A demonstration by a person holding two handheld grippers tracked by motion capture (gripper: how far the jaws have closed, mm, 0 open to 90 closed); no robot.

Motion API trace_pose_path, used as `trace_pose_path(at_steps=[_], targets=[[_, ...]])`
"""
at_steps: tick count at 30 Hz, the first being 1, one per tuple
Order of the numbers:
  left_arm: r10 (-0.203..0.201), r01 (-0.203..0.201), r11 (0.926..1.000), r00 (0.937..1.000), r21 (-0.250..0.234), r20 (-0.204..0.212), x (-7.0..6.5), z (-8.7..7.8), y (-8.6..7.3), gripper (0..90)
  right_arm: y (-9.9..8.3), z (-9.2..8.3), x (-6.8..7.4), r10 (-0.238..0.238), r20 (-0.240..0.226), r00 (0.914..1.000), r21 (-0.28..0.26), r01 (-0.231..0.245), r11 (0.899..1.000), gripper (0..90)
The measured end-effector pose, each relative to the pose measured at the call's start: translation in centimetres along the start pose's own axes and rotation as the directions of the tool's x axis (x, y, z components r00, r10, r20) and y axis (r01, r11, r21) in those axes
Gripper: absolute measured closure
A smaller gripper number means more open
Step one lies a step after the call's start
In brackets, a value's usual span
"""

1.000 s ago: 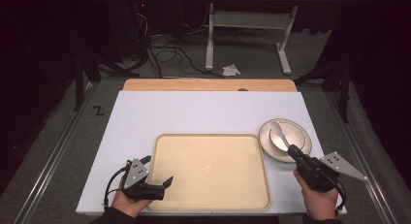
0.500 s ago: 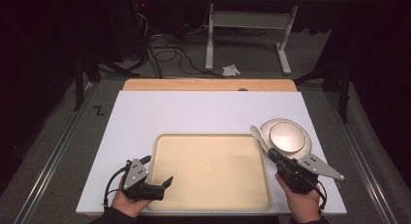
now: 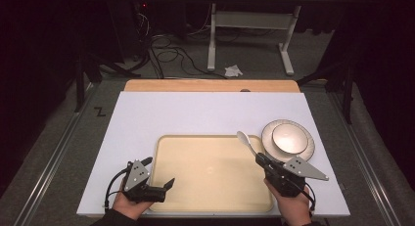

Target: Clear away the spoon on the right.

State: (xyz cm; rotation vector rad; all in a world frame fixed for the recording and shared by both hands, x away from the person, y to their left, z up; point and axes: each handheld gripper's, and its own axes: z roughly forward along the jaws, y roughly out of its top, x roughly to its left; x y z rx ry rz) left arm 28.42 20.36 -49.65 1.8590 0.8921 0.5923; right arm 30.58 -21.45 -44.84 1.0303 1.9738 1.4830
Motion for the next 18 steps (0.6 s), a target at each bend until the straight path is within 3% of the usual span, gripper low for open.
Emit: trace_pose_path(at_steps=[9,18], targets=[[-0.004,0.004,1.0,1.0,-0.005,-0.002,0.0,-0.1,0.0,0.2,-0.4,0.4,0.1,-0.003,-0.005,1.0,0.022,0.003,1.0,86.8],[-0.002,0.002,1.0,1.0,-0.004,0.001,0.0,-0.1,0.0,0.2,-1.5,0.6,-0.6,-0.016,0.022,0.9996,0.072,0.014,0.997,86.8]])
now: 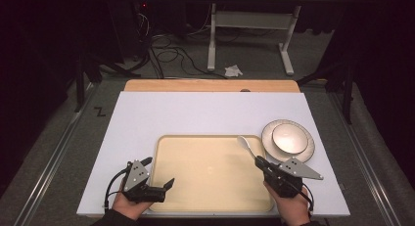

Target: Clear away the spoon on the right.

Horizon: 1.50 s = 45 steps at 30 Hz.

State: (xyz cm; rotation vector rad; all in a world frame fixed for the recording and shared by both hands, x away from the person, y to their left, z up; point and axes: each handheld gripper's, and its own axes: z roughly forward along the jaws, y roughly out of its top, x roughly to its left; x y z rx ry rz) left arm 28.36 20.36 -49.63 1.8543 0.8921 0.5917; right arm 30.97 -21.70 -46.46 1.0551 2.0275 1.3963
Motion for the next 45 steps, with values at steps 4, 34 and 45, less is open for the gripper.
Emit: trace_pose_path(at_steps=[4,34,45], targets=[[-0.003,0.003,1.0,1.0,-0.001,0.0,0.0,0.0,0.0,0.2,-0.5,0.4,-0.2,0.004,0.003,1.0,0.026,-0.004,1.0,86.8],[-0.001,0.001,1.0,1.0,0.006,0.003,0.0,0.1,0.0,0.2,-1.2,1.2,-0.1,0.008,0.001,1.0,0.06,-0.008,0.998,86.6],[-0.001,0.001,1.0,1.0,0.001,0.001,0.0,0.0,-0.1,0.3,-1.9,1.3,0.2,0.005,0.005,1.0,0.127,-0.006,0.992,86.4]])
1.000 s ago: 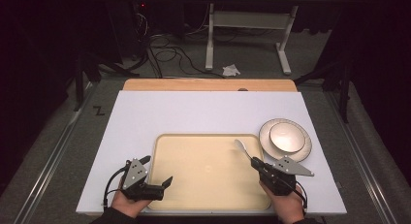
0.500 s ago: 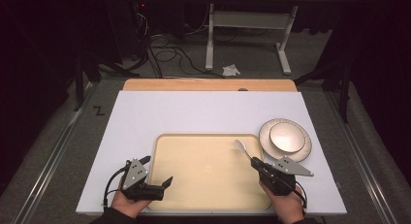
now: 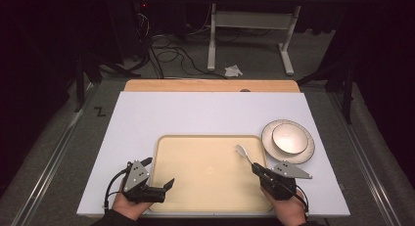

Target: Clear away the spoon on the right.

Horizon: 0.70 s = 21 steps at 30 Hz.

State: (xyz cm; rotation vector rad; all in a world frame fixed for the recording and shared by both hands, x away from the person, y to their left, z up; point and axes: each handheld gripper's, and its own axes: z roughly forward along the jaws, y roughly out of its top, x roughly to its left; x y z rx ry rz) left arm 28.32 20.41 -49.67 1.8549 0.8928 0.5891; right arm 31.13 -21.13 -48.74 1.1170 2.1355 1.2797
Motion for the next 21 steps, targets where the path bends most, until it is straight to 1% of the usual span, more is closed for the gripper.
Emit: trace_pose_path(at_steps=[8,10,12,14,16,18,21], targets=[[0.005,-0.005,1.0,1.0,0.005,-0.003,-0.06,0.06,0.01,0.2,-0.14,-0.04,0.02,0.004,-0.006,1.0,0.01,-0.004,1.0,86.2],[0.005,-0.005,1.0,1.0,0.006,-0.001,-0.09,0.1,0.0,0.2,-0.16,-0.07,0.0,-0.003,-0.013,0.9999,0.011,0.003,1.0,85.5],[0.004,-0.004,1.0,1.0,0.006,-0.001,-0.08,0.08,0.01,0.2,-0.12,-0.22,0.06,-0.003,-0.04,0.9992,0.001,0.003,1.0,74.2],[0.002,-0.002,1.0,1.0,0.005,-0.004,-0.06,0.07,0.0,0.2,0.05,-0.46,0.14,0.005,-0.048,0.9989,-0.011,-0.005,1.0,68.5],[-0.001,0.001,1.0,1.0,0.004,-0.004,-0.03,0.04,-0.01,0.2,0.18,-0.66,0.07,0.009,-0.045,0.999,-0.025,-0.01,1.0,66.2],[-0.003,0.003,1.0,1.0,0.003,-0.005,-0.05,0.04,-0.03,0.2,0.25,-0.81,-0.17,0.01,-0.036,0.9993,-0.031,-0.011,0.999,65.9],[-0.004,0.004,1.0,1.0,0.003,-0.006,-0.02,0.04,-0.04,0.2,0.27,-0.94,-0.59,0.027,-0.02,0.9994,-0.039,-0.027,0.999,65.9]])
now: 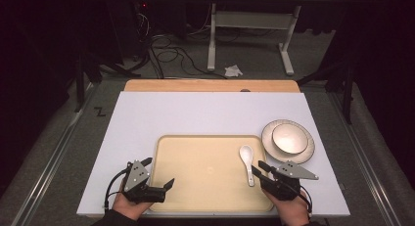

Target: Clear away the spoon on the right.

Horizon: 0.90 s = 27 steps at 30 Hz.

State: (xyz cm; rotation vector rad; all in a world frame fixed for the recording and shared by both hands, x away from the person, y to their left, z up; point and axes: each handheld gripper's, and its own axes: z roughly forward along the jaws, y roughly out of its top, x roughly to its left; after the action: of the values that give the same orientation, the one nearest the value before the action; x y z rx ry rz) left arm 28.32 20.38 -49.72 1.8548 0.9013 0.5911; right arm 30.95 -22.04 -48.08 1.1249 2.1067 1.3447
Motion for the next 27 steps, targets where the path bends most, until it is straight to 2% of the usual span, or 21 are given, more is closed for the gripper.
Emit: trace_pose_path(at_steps=[7,10,12,14,16,19,21,27], targets=[[0.006,-0.006,1.0,1.0,0.003,-0.001,-0.1,0.1,0.0,0.3,0.0,0.1,-0.6,0.004,0.024,0.9997,-0.008,-0.004,1.0,72.5],[0.01,-0.01,0.9999,1.0,0.004,-0.002,-0.1,0.1,0.0,0.4,0.1,0.5,-0.7,0.005,0.017,0.9998,0.0,-0.005,1.0,77.8],[0.009,-0.009,0.9999,1.0,0.009,-0.002,-0.1,0.2,0.0,0.4,0.4,1.3,-0.6,0.002,0.008,1.0,0.014,-0.002,1.0,79.6],[0.009,-0.009,0.9999,1.0,0.01,-0.001,-0.1,0.2,0.0,0.4,0.8,2.6,-0.7,0.019,0.002,0.9998,0.038,-0.019,0.999,82.1],[0.007,-0.007,0.9999,1.0,0.007,-0.002,-0.1,0.2,0.0,0.4,1.3,3.8,-0.4,-0.023,0.022,0.9995,0.075,0.021,0.997,88.6],[0.005,-0.005,1.0,1.0,0.005,-0.003,-0.1,0.1,-0.1,0.4,2.0,5.4,-0.2,-0.064,0.019,0.9977,0.133,0.061,0.989,90.0],[0.002,-0.002,1.0,1.0,0.005,0.0,0.0,0.0,-0.1,0.5,2.2,6.4,0.0,-0.081,0.004,0.9967,0.183,0.079,0.98,90.0],[0.007,-0.007,1.0,1.0,0.003,0.004,-0.1,0.0,-0.1,0.7,2.1,8.5,-0.1,-0.097,0.005,0.9953,0.299,0.091,0.95,90.0]])
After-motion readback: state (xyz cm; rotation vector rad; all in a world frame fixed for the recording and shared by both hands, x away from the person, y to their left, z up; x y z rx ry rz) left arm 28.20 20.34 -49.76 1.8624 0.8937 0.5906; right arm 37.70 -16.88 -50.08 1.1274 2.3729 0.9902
